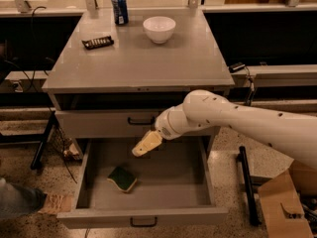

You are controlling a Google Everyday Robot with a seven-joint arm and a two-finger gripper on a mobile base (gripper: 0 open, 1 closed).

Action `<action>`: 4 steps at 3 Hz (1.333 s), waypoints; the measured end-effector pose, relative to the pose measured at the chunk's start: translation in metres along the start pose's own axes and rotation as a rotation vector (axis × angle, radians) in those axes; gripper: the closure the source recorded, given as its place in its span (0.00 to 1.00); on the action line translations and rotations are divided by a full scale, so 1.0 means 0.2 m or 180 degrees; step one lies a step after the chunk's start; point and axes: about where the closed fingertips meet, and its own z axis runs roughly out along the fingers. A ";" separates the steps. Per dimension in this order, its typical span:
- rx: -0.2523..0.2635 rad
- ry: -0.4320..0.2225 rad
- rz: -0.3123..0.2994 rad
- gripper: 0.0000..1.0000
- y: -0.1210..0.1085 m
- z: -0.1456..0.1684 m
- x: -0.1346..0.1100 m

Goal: Place sponge into middle drawer

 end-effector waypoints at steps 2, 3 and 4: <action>0.0000 0.0000 0.0000 0.00 0.00 0.00 0.00; 0.0000 0.0000 0.0000 0.19 0.00 0.00 0.00; -0.0123 0.0158 -0.0064 0.41 0.14 -0.10 -0.04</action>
Offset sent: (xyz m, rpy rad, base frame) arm -0.0421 -0.0352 0.1949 -0.3583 0.0476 0.1645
